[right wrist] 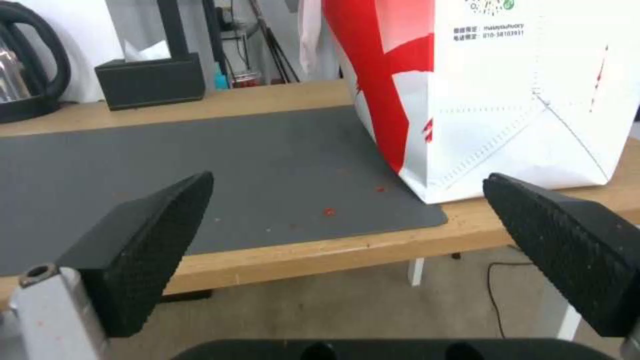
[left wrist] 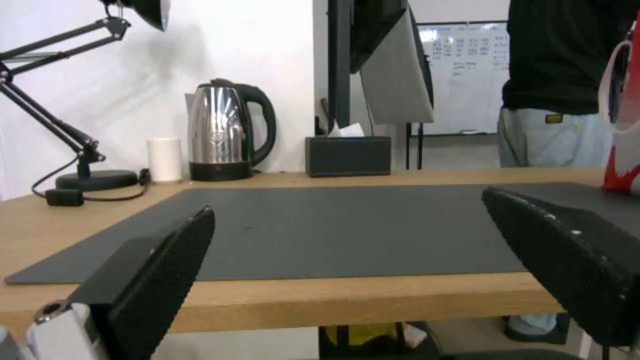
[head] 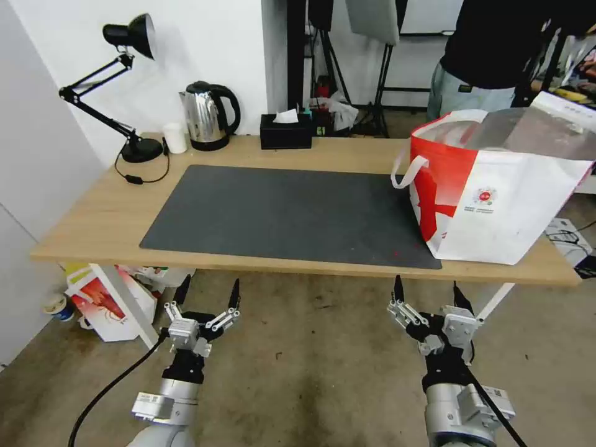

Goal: Pick up the trash from the table and place it into the takeout bag.

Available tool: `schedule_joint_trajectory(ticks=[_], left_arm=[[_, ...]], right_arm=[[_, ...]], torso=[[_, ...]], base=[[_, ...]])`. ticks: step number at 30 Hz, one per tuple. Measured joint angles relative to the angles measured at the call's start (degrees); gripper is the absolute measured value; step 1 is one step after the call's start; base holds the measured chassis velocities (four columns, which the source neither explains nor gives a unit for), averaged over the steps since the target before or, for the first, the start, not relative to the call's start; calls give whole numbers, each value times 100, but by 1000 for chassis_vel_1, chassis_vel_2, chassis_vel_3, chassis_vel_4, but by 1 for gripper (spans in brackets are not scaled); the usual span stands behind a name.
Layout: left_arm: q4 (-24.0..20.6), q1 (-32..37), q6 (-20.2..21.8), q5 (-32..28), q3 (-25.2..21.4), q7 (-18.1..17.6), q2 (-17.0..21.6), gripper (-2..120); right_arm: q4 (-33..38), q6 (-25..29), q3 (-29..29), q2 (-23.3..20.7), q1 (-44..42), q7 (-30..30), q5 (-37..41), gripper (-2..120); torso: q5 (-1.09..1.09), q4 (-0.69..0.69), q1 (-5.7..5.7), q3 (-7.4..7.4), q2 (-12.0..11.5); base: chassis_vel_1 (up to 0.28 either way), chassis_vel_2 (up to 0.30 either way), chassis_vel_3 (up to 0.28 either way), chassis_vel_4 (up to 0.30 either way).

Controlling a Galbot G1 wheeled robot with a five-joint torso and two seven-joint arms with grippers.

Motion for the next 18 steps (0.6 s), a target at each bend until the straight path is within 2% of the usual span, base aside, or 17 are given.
schedule_joint_trajectory(ticks=[18], left_arm=[[-9,-3,16,-12,-3,-5,4,100]], right_arm=[[0,0,0,0,0,0,0,100]], torso=[[0,0,0,0,0]], base=[[0,0,0,0]])
